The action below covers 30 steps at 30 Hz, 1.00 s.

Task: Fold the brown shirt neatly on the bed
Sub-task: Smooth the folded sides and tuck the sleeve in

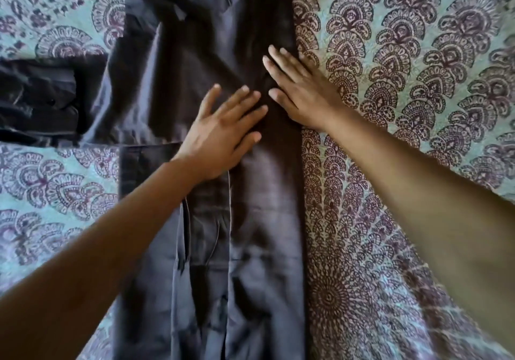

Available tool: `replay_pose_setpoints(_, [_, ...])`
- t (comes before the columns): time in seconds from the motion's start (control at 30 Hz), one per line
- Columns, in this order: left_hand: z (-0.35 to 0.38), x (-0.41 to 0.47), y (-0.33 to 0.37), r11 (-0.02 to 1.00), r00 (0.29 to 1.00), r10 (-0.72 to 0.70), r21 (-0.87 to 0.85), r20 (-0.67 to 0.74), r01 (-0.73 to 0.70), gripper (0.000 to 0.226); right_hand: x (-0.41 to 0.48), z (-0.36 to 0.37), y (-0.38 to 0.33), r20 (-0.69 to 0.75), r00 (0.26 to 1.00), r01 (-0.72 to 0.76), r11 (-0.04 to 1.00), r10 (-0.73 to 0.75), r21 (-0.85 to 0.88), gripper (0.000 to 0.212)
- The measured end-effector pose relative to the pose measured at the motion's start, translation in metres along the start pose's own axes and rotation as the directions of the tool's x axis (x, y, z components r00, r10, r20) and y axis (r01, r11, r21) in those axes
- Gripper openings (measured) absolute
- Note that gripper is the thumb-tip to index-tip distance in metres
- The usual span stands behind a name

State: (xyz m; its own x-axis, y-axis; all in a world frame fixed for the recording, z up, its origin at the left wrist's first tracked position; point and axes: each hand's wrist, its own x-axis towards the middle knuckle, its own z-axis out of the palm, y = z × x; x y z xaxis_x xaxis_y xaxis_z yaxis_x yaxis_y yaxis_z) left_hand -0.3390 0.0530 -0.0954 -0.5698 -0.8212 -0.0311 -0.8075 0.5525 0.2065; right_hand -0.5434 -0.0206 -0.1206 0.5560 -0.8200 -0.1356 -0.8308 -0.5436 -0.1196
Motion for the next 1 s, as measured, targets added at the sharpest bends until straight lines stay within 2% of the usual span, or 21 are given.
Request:
replay_pose_setpoints(0.1, [0.027, -0.059, 0.047, 0.972, 0.972, 0.218, 0.064, 0.092, -0.224, 0.056, 0.002, -0.002, 0.003, 0.009, 1.000, -0.001, 0.998, 0.001, -0.069, 0.065])
replay_pose_setpoints(0.17, [0.042, -0.089, 0.084, 0.941, 0.930, 0.327, 0.032, 0.167, -0.336, 0.058, 0.002, -0.003, 0.002, 0.016, 1.000, 0.005, 0.996, -0.003, -0.089, 0.065])
replay_pose_setpoints(0.3, [0.050, -0.109, 0.115, 0.886, 0.864, 0.457, -0.031, 0.209, -0.462, 0.056, -0.006, -0.009, -0.018, -0.009, 0.994, -0.113, 0.990, 0.113, -0.088, 0.057])
replay_pose_setpoints(0.37, [0.047, -0.107, 0.111, 0.884, 0.862, 0.458, -0.010, 0.217, -0.467, 0.056, -0.019, -0.014, -0.047, -0.085, 0.993, -0.088, 0.996, 0.086, -0.021, 0.056])
replay_pose_setpoints(0.43, [0.044, -0.108, 0.108, 0.884, 0.860, 0.457, -0.009, 0.228, -0.467, 0.056, -0.042, -0.013, -0.076, -0.124, 0.992, 0.028, 0.996, -0.018, 0.086, 0.057])
replay_pose_setpoints(0.53, [0.048, -0.125, 0.121, 0.890, 0.869, 0.449, -0.012, 0.211, -0.457, 0.057, -0.083, 0.004, -0.096, -0.027, 0.993, 0.118, 0.986, -0.116, 0.114, 0.060])
replay_pose_setpoints(0.67, [0.060, -0.155, 0.154, 0.903, 0.886, 0.424, -0.016, 0.190, -0.429, 0.060, -0.104, 0.020, -0.090, 0.023, 0.998, 0.058, 0.997, -0.057, -0.047, 0.062])
replay_pose_setpoints(0.8, [0.062, -0.163, 0.172, 0.921, 0.900, 0.384, -0.019, 0.206, -0.389, 0.062, -0.100, 0.018, -0.086, 0.059, 0.995, 0.080, 0.993, -0.075, -0.086, 0.063])
replay_pose_setpoints(0.9, [0.054, -0.170, 0.173, 0.915, 0.896, 0.403, -0.047, 0.187, -0.402, 0.061, -0.107, 0.016, -0.090, 0.058, 0.998, 0.019, 0.995, -0.014, -0.103, 0.065])
replay_pose_setpoints(1.0, [0.046, -0.185, 0.163, 0.966, 0.956, 0.257, -0.049, 0.140, -0.253, 0.060, -0.125, 0.012, -0.107, 0.026, 0.998, -0.061, 0.996, 0.062, -0.059, 0.065])
